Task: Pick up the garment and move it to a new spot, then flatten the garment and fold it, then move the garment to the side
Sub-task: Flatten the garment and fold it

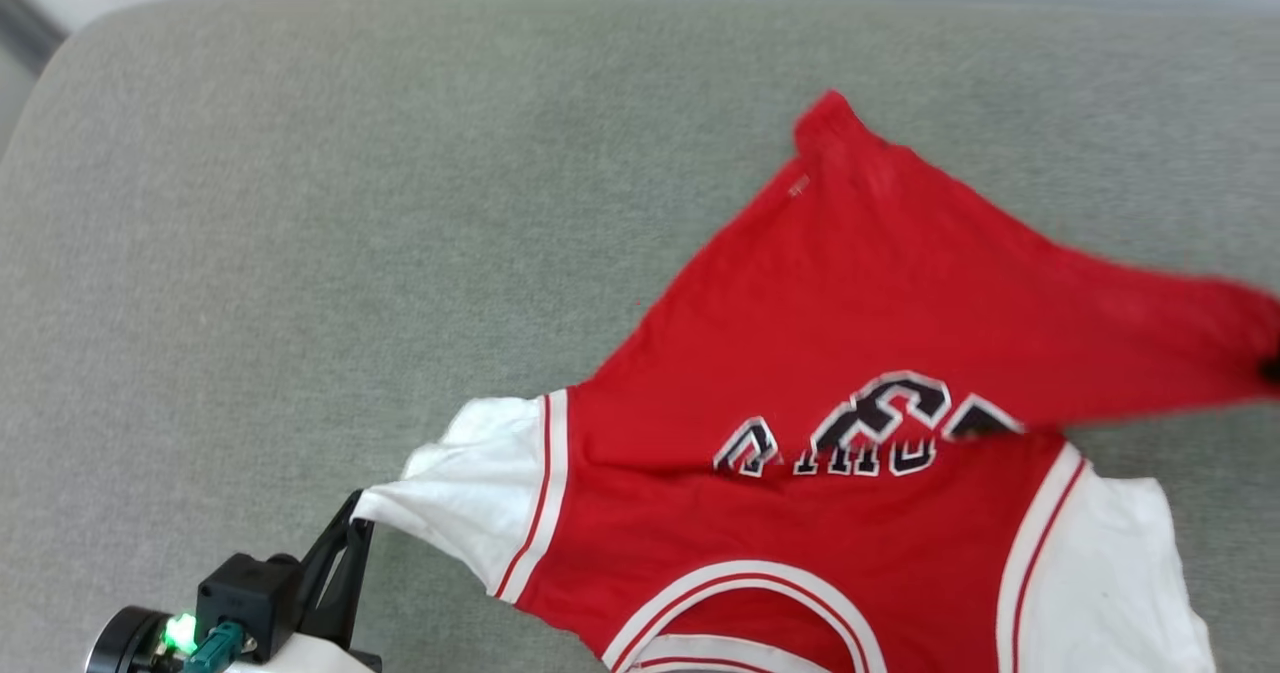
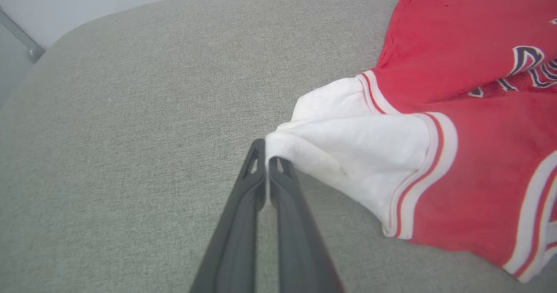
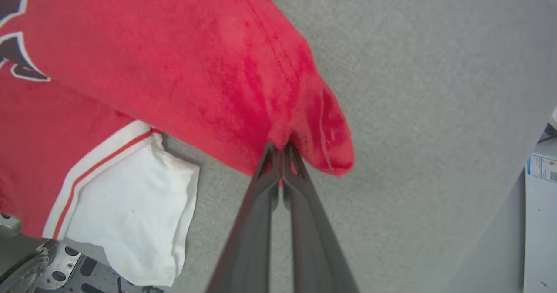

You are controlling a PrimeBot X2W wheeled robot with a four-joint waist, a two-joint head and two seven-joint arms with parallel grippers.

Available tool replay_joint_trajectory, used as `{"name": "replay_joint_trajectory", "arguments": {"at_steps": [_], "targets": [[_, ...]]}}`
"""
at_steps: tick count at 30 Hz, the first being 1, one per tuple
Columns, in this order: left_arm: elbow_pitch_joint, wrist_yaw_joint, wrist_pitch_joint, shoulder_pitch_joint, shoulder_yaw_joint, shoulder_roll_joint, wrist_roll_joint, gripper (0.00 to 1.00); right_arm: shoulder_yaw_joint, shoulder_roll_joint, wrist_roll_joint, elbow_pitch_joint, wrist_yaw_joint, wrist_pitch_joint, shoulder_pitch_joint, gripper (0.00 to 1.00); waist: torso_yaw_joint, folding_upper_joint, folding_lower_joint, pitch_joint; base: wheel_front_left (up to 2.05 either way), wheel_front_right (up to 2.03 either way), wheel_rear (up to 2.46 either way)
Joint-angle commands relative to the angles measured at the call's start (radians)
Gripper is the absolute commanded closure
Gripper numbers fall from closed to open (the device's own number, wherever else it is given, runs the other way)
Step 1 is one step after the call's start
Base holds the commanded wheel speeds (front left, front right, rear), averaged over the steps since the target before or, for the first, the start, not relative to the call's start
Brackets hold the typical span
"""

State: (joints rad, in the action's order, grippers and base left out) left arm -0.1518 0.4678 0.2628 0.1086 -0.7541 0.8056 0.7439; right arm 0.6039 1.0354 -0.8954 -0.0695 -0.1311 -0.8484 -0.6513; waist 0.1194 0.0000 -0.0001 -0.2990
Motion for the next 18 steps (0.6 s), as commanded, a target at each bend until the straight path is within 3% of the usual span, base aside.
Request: {"name": "replay_joint_trajectory", "arguments": {"at_steps": [1, 7, 16, 17, 18], "targets": [[-0.002, 0.007, 0.002, -0.017, 0.007, 0.004, 0.005, 1.00, -0.005, 0.020, -0.014, 0.014, 0.001, 0.017, 0.061, 1.00, -0.034, 0.0000, 0.0001, 0.038, 0.00, 0.00, 0.00], [-0.007, 0.011, 0.002, -0.066, 0.025, 0.013, 0.014, 1.00, -0.050, 0.069, -0.074, 0.031, 0.001, 0.094, 0.331, 1.00, -0.058, 0.0000, 0.0001, 0.067, 0.00, 0.00, 0.00], [-0.009, 0.004, 0.002, -0.095, 0.046, 0.006, 0.007, 1.00, -0.140, -0.017, -0.093, -0.013, 0.001, 0.188, 0.625, 1.00, -0.075, 0.0000, 0.0001, 0.060, 0.00, 0.00, 0.00], [-0.009, 0.002, 0.002, -0.096, 0.048, 0.006, 0.006, 1.00, -0.157, -0.026, -0.084, -0.016, 0.001, 0.194, 0.632, 0.73, -0.077, 0.0000, 0.0001, 0.059, 0.00, 0.00, 0.00], [-0.007, 0.000, 0.002, -0.096, 0.048, 0.006, 0.006, 1.00, -0.177, -0.033, -0.072, -0.014, 0.001, 0.201, 0.634, 0.05, -0.078, 0.0000, 0.0001, 0.058, 0.00, 0.00, 0.00]]}}
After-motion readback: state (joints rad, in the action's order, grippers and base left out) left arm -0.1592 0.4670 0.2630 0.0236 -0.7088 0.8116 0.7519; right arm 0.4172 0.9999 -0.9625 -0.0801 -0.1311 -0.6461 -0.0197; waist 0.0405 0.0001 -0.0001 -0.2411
